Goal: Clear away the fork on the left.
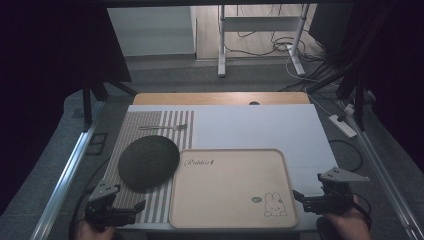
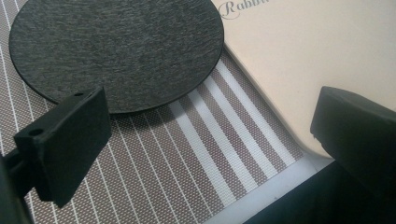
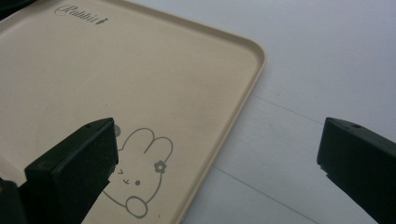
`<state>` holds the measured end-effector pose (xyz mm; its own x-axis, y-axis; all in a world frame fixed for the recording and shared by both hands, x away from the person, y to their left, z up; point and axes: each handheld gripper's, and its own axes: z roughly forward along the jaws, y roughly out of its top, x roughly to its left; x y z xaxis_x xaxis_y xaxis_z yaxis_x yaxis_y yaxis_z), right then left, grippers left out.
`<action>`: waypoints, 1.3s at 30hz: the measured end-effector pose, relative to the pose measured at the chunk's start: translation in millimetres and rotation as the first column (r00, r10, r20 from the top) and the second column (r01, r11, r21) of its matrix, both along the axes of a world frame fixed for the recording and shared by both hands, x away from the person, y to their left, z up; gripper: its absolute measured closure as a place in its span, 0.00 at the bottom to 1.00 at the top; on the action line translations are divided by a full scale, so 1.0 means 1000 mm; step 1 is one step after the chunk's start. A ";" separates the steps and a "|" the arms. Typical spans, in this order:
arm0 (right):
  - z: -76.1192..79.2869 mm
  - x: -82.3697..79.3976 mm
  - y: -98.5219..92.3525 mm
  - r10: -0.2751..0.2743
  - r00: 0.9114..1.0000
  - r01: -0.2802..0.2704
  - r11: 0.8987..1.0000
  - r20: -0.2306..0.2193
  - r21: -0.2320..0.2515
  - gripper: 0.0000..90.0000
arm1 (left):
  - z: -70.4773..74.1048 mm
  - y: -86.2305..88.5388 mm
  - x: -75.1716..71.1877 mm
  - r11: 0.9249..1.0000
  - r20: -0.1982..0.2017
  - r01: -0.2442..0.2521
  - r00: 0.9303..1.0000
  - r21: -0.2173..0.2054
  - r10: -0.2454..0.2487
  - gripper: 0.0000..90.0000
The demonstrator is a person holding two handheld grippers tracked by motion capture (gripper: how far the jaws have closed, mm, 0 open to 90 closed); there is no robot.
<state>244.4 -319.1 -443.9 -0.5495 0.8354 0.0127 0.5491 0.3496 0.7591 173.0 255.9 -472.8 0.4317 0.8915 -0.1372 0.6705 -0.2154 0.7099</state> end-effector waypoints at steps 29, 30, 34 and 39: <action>0.000 -0.001 -0.002 0.028 1.000 -0.028 0.999 -0.002 0.023 0.00 | -0.001 0.001 0.004 1.000 -0.035 0.020 0.999 -0.014 -0.020 0.00; 0.000 -0.001 -0.002 0.030 1.000 -0.030 0.999 -0.002 0.022 0.00 | -0.001 0.001 0.004 1.000 -0.037 0.021 0.999 -0.015 -0.021 0.00; 0.000 -0.001 -0.001 0.034 0.999 -0.034 0.999 -0.002 0.015 0.00 | 0.000 0.000 0.005 1.000 -0.033 0.023 0.999 -0.010 -0.023 0.00; 0.000 -0.001 0.001 0.041 0.999 -0.041 0.999 -0.008 -0.003 0.00 | 0.001 0.001 0.004 1.000 0.009 0.023 1.000 -0.012 -0.023 0.00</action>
<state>243.7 -318.4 -444.1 -0.5829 0.8124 0.0152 0.5407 0.3739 0.7536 177.2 257.1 -471.9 0.4536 0.8796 -0.1437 0.6589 -0.2224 0.7186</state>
